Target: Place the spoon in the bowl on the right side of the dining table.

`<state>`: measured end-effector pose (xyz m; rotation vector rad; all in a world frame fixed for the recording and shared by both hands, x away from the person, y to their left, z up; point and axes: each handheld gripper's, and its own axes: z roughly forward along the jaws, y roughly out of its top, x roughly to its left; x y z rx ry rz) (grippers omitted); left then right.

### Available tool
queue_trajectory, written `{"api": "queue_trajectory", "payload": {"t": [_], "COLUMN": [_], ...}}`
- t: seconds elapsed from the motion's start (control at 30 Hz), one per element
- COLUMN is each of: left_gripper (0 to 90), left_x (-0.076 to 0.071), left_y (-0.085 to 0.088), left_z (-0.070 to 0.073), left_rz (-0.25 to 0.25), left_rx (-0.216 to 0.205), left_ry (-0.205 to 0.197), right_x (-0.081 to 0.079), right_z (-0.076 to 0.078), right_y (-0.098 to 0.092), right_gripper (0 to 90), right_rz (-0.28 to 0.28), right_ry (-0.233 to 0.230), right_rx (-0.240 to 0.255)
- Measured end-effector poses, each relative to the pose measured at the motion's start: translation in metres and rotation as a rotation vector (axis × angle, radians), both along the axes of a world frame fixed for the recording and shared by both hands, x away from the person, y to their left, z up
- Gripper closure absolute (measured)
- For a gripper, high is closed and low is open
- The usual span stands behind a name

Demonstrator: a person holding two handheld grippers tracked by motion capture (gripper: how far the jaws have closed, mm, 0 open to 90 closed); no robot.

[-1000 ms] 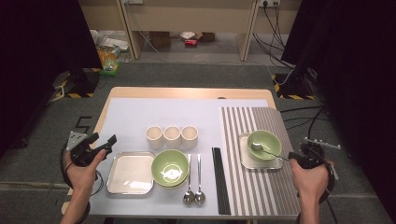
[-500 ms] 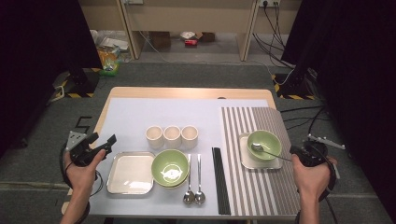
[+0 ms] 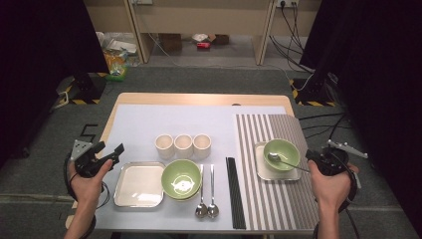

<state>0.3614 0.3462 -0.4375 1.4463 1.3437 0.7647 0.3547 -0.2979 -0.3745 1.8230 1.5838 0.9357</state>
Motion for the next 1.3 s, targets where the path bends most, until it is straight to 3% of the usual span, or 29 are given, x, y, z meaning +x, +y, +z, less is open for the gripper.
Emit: {"api": "queue_trajectory", "payload": {"t": [0.27,1.3], "left_gripper": [22.8,22.3], "left_x": [0.000,0.000], "left_y": [0.000,0.003], "left_z": [0.000,0.001], "left_rz": [-0.001,0.005], "left_rx": [0.000,0.001], "left_ry": [0.000,0.002], "right_x": [0.006,0.032], "right_z": [0.003,-0.001], "right_y": [0.007,0.055], "right_gripper": [72.7,71.8], "right_rz": [0.019,0.141], "right_ry": [-0.014,0.027], "right_rx": [-0.006,-0.037]}}
